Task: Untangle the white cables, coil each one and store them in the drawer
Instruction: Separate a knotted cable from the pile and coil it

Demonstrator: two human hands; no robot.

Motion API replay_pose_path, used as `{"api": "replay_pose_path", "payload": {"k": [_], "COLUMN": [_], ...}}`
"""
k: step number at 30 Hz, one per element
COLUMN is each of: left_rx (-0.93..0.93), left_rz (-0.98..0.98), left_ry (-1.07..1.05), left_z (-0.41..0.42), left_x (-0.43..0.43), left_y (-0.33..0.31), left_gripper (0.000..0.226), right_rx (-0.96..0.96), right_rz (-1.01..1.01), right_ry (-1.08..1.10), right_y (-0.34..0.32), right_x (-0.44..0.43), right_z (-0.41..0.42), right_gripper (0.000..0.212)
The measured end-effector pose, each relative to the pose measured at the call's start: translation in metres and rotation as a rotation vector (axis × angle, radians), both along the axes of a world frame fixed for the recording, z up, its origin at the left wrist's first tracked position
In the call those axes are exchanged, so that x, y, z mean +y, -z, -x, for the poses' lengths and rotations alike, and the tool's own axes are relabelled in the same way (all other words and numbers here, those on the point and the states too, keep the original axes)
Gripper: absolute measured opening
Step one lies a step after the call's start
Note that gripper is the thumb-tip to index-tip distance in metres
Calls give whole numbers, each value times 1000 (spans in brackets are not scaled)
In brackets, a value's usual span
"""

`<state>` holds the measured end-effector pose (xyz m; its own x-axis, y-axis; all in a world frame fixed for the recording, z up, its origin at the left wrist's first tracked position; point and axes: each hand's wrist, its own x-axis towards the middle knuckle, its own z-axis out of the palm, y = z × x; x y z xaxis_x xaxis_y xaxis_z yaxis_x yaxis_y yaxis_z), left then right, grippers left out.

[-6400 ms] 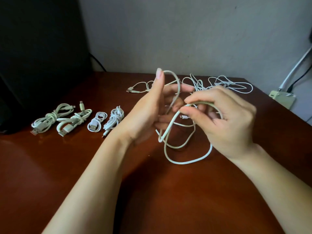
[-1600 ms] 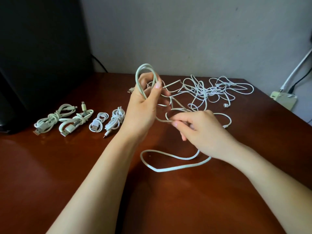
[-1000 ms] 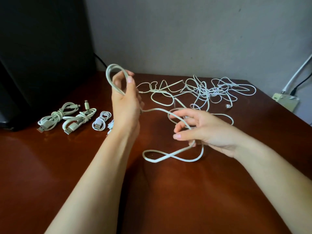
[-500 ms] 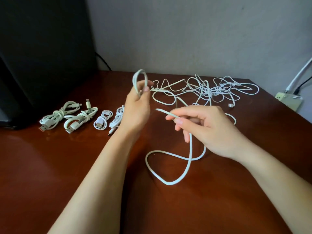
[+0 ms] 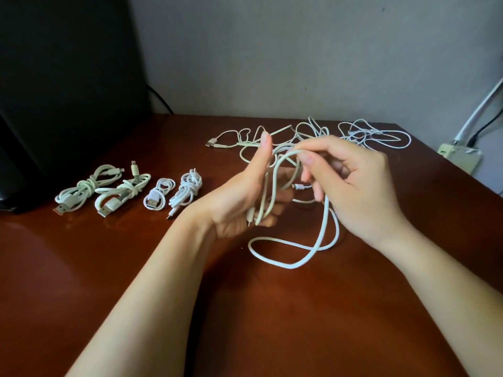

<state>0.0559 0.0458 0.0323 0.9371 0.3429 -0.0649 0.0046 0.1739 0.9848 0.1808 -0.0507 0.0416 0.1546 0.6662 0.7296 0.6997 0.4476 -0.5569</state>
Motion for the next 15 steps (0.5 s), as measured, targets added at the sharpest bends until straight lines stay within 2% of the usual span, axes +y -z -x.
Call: {"api": "replay_pose_path", "payload": {"k": [3,6,8,12,15], "left_rx": [-4,10,44,66,0], "left_rz": [-7,-212,-287,-140,66], "left_ry": [83,137,114,85,130], "left_z": [0,3,2,-3,-3], "left_x": [-2,-3,-4,-4,-3], "left_y": [1,4,6,8,6], "left_gripper": [71,28,31,53,56], "right_rx": [116,113,108,118,136], "right_rz": [-20,-38,-44,-65,-51], "right_ry": [30,70,90,144,192], "right_y": [0,-1,0,-1,2], "right_x": [1,1,1,2,4], "right_z": [-2,-4,-4,-7,-11], "right_gripper": [16,13,14,17,19]}}
